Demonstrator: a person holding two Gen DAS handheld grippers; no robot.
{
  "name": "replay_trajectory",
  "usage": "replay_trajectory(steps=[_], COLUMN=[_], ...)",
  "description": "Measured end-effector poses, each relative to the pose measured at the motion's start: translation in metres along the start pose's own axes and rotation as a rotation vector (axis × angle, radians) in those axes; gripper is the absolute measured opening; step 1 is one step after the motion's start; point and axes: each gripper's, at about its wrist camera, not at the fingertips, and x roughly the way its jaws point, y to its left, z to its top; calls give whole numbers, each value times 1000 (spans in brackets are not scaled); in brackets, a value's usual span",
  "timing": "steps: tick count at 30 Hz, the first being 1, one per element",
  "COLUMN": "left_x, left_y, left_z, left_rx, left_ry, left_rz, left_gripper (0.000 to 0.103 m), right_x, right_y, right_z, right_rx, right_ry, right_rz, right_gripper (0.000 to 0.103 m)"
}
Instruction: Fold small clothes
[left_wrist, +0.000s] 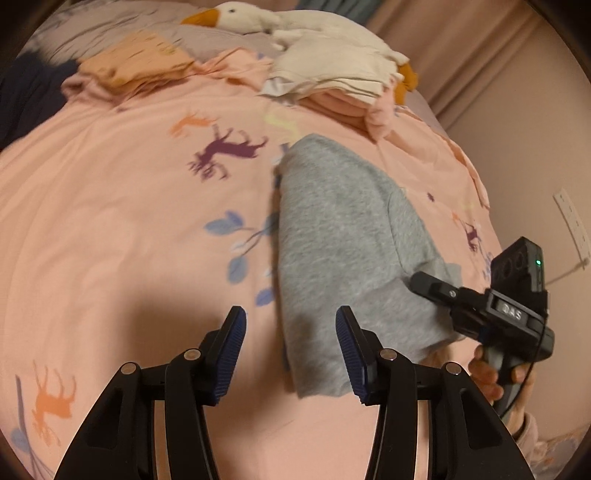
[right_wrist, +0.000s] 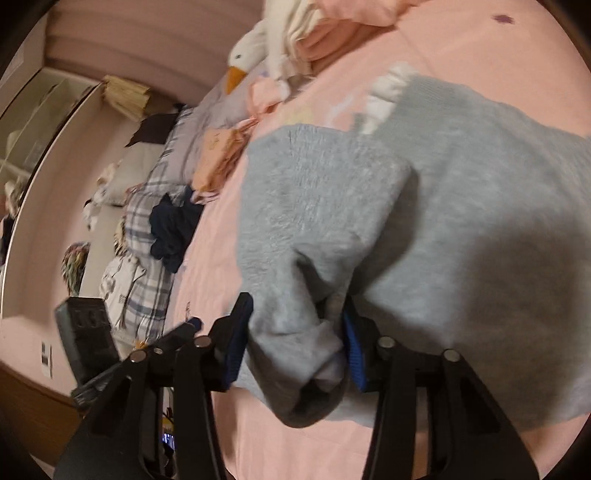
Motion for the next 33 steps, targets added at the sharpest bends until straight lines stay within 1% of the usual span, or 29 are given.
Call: replay_trajectory(steps=[2, 3, 4, 5, 6, 7, 10, 12, 13, 15, 17, 19, 20, 24, 26, 27, 29, 30, 31, 33], left_x=[0, 0, 0, 0, 0, -1, -4, -4, -4, 0, 5, 15, 20, 37, 42, 44, 48, 50, 53, 59], left_y=[7, 9, 10, 12, 14, 15, 15, 11, 10, 2, -6, -18, -25, -55, -70, -78, -90, -99, -105, -118], left_z=[-3, -4, -5, -6, -6, -6, -7, -7, -7, -6, -5, -4, -2, 2, 5, 7, 9, 10, 11, 12], left_rx=[-21, -27, -31, -36, -43, -45, -39, -28, -23, -5, 12, 34, 46, 102, 138, 156, 184, 206, 224, 251], left_ry=[10, 14, 18, 21, 23, 23, 18, 18, 18, 21, 30, 47, 56, 94, 101, 101, 98, 95, 90, 87], left_rz=[-9, -8, -4, -1, 0, 1, 14, 13, 12, 6, -1, -13, -16, -26, -23, -26, -30, -35, -40, -56], left_gripper=[48, 48, 48, 48, 48, 48, 48, 48, 48, 48, 48, 48, 48, 48, 48, 48, 48, 48, 48, 48], right_x=[14, 21, 25, 27, 26, 23, -5, -38, -52, -92, -116, -131, -131, -103, -93, -93, -97, -104, -109, -127], right_y=[-4, -6, -7, -6, -4, -1, 18, 30, 34, 38, 33, 13, -4, -68, -85, -90, -91, -87, -81, -57], right_z=[5, 8, 9, 10, 11, 11, 15, 23, 26, 30, 30, 30, 30, 27, 22, 20, 18, 17, 16, 13], right_rx=[14, 17, 12, -5, -19, -33, -121, -156, -173, -210, -218, -196, -168, -47, -15, 1, 17, 3, -22, -121], right_ry=[26, 28, 27, 15, 2, -9, -115, -207, -245, -335, -382, -388, -366, -240, -214, -219, -221, -235, -258, -369], right_rz=[-49, -70, -85, -109, -116, -114, -128, -110, -113, -125, -153, -184, -206, -324, -341, -342, -308, -330, -381, -551], right_gripper=[45, 39, 31, 27, 21, 18, 15, 15, 15, 15, 16, 16, 16, 21, 27, 32, 33, 36, 38, 38])
